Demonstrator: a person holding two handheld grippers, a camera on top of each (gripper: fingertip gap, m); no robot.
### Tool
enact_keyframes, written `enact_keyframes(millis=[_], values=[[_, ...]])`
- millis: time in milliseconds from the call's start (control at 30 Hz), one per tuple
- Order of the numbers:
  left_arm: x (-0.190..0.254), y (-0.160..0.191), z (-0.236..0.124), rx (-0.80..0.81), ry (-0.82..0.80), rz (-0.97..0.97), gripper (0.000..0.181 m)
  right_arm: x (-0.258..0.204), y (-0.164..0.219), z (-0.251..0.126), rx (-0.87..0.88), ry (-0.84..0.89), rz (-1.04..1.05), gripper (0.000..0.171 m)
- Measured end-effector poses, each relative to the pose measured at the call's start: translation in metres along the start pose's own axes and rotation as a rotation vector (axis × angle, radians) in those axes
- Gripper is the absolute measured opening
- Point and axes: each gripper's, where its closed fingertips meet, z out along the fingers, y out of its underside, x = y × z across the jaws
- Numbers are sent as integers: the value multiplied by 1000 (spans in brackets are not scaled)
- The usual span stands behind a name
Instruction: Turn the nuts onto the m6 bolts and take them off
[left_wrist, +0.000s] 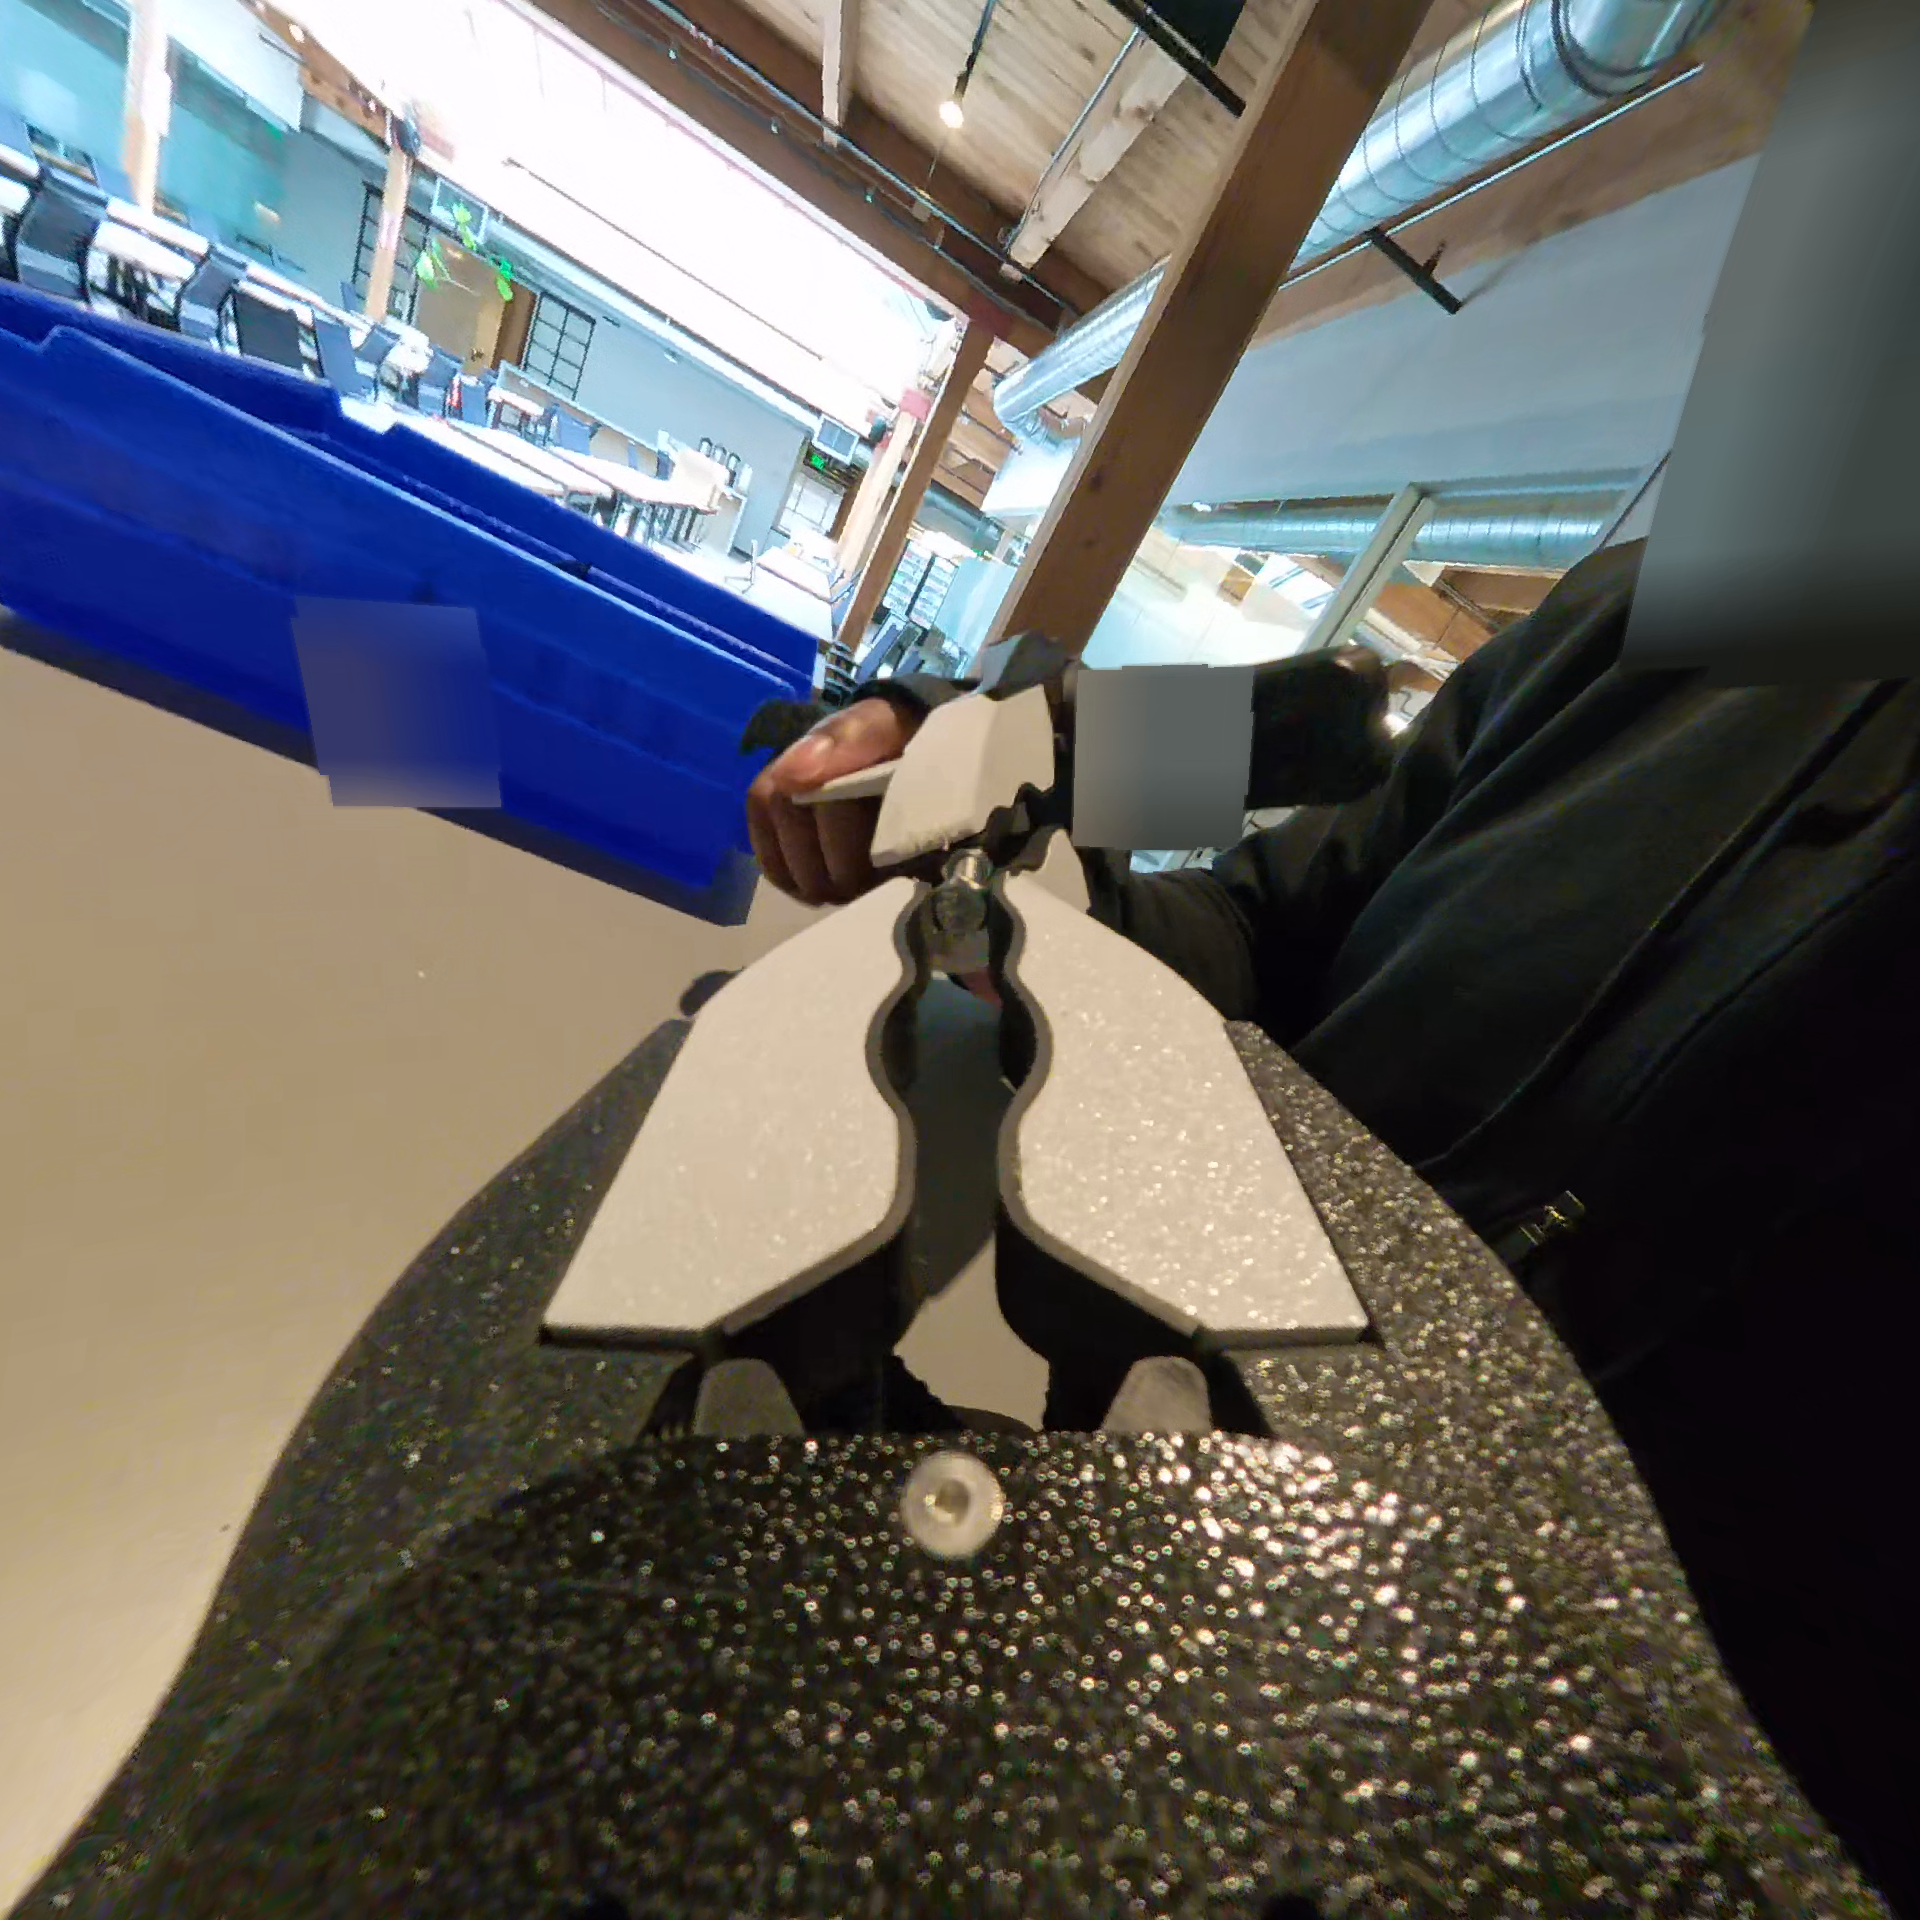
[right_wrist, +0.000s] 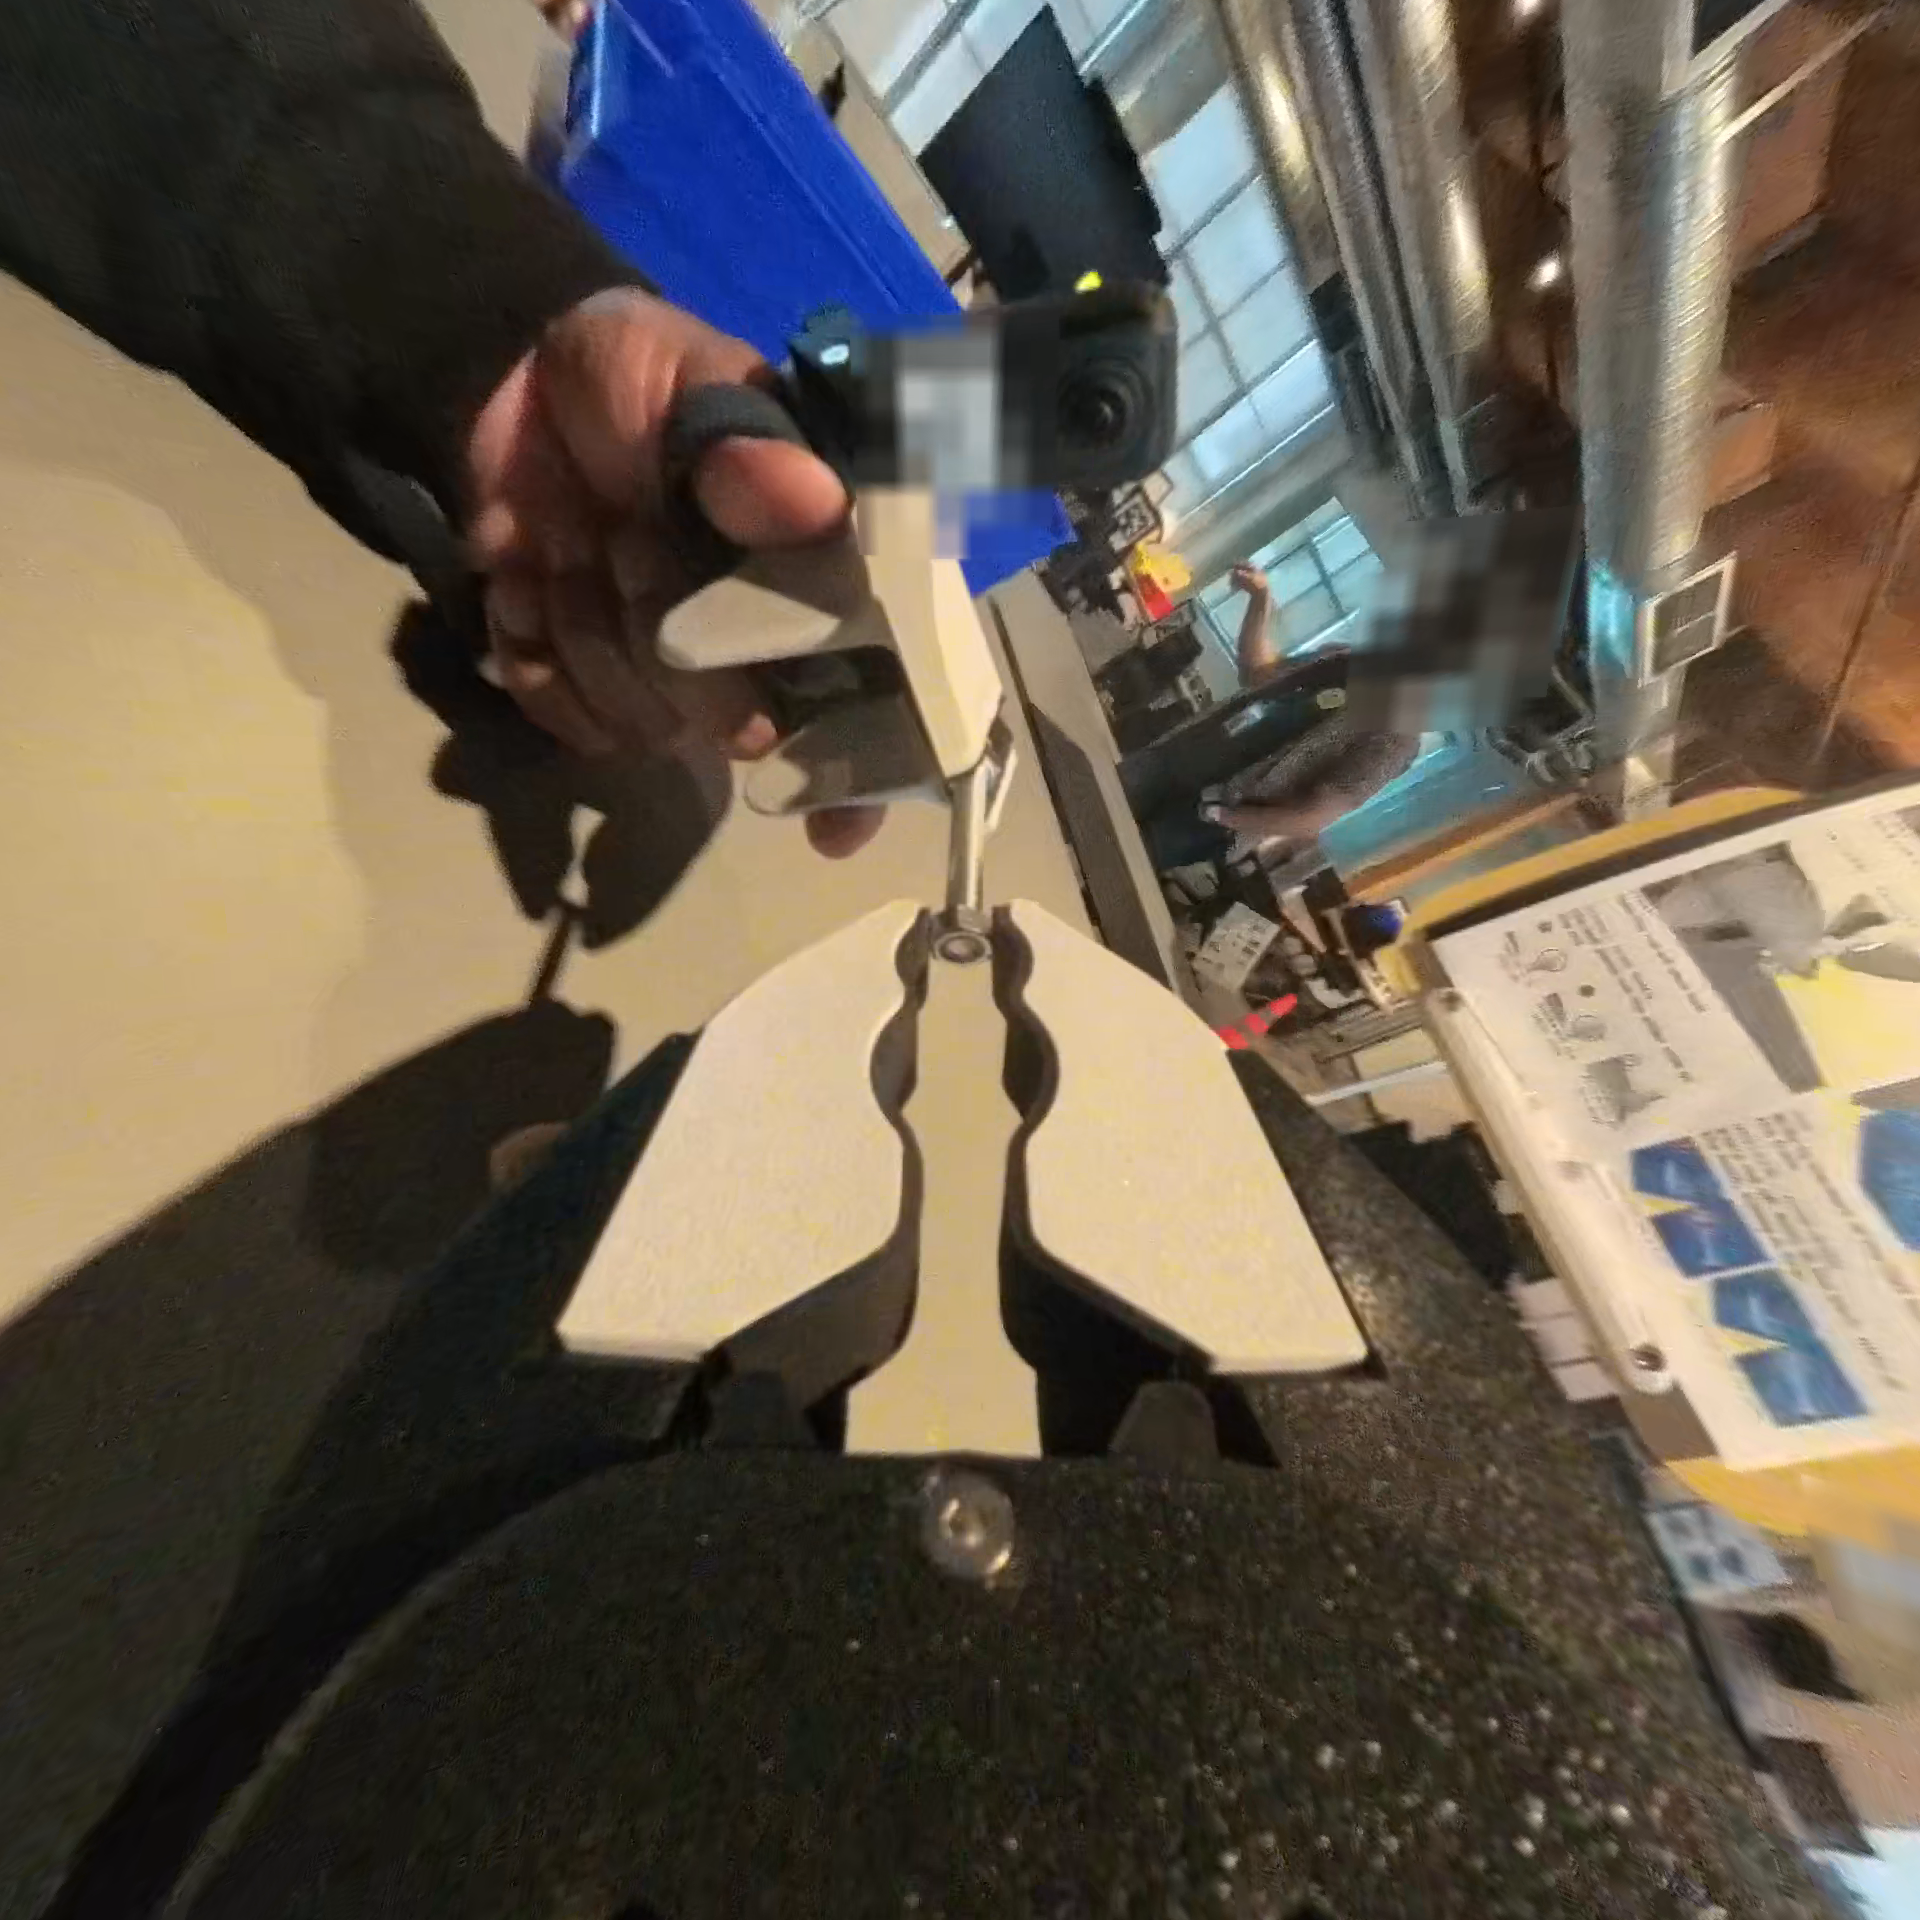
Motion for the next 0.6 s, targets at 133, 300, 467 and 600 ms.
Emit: enact_keyframes(millis=[133,300,467,600], values=[[3,-11,-4,71,18,37,10,1,-5,3,84,-152,478,41],[14,-33,-16,217,96,21,10,14,-20,-1,259,-305,952,47],[15,-39,-21,280,128,0,10,20,-29,-2,306,-336,1101,42],[8,-26,-12,195,65,60,10,18,-31,0,308,-370,1179,39]])
